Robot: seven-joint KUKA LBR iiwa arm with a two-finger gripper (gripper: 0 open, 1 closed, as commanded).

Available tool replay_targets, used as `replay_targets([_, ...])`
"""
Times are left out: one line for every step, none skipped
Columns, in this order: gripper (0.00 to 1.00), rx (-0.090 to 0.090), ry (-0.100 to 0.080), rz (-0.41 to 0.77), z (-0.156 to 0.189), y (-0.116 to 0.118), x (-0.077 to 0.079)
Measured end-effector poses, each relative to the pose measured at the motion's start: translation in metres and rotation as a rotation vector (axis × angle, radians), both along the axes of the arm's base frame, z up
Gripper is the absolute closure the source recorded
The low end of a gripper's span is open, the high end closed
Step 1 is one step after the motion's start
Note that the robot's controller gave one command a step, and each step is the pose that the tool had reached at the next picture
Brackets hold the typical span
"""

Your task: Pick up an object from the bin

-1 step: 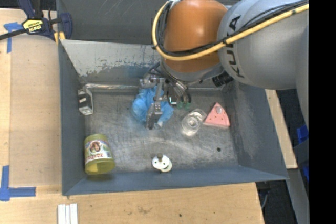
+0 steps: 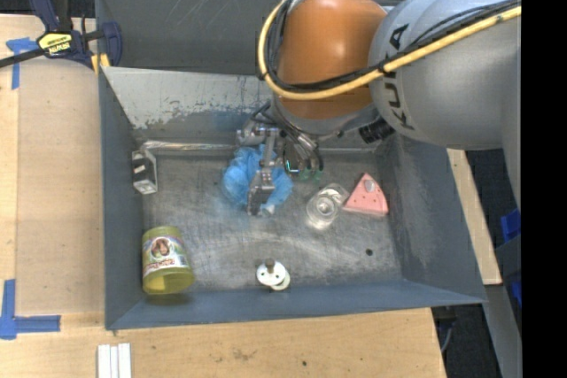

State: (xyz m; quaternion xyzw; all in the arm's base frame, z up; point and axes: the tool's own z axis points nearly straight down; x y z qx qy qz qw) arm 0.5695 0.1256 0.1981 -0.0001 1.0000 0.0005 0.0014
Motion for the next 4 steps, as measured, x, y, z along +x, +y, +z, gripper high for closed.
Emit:
replay_targets([0.0,0.002,-0.008,-0.001,-0.049,-0.012,0.024])
replay_targets([0.0,-0.001,0.003,0.162,-0.081,-0.041,0.032])
replay_targets([0.0,-0.001,-0.004,0.208,-0.113,-0.067,0.042])
replay_targets([1.0,-0.002,-0.003,0.569,-0.095,-0.095,0.042])
